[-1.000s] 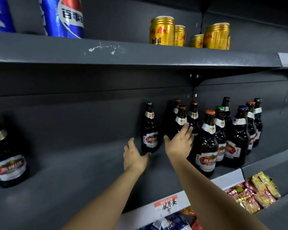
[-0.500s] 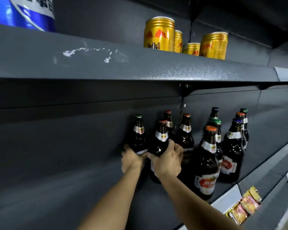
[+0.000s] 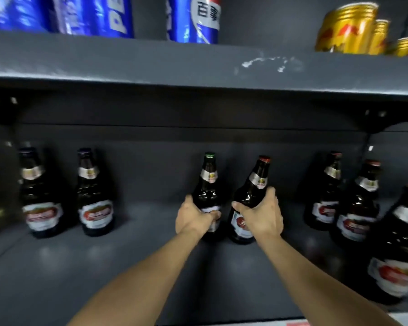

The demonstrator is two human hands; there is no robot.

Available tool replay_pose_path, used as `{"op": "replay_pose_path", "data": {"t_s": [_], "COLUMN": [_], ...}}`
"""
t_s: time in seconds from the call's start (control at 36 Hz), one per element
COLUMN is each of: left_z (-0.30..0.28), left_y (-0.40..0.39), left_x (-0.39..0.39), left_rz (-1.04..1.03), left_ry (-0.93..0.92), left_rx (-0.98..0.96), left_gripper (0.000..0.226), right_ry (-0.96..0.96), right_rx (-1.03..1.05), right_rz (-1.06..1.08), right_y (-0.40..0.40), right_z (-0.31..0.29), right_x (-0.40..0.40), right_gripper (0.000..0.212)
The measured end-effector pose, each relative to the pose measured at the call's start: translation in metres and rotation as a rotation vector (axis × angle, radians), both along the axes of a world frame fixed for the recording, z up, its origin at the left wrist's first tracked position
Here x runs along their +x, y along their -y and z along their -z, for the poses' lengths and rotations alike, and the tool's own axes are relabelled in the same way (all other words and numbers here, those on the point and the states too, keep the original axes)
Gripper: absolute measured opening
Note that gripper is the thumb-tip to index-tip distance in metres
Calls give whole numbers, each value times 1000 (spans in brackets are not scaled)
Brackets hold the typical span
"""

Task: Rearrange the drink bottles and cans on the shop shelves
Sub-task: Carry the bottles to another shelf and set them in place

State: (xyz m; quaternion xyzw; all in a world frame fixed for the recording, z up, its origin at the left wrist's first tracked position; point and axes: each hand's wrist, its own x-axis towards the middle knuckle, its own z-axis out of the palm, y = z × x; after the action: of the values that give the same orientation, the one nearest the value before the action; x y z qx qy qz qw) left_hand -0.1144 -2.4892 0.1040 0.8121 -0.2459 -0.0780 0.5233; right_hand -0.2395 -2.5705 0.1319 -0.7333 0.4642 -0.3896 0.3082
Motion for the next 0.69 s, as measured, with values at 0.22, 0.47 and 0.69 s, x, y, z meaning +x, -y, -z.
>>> {"op": "replay_pose_path", "data": {"t_s": [0.22, 0.47, 0.69], "left_z": [-3, 4, 14], "left_y": [-60, -92, -94], "left_x": [60, 109, 125], "left_rz": [-173, -68, 98], "left_ry": [-30, -6, -29], "left_rx": [-31, -74, -108], "left_gripper": [63, 62, 68], "right_ry": [-32, -74, -156], "right_rx": [-21, -66, -123], "right_rz": [-175, -212, -223], "right_y": [-43, -71, -71], "right_z": [0, 2, 4], "right_x": [65, 125, 135], "right_gripper": [71, 70, 77]}}
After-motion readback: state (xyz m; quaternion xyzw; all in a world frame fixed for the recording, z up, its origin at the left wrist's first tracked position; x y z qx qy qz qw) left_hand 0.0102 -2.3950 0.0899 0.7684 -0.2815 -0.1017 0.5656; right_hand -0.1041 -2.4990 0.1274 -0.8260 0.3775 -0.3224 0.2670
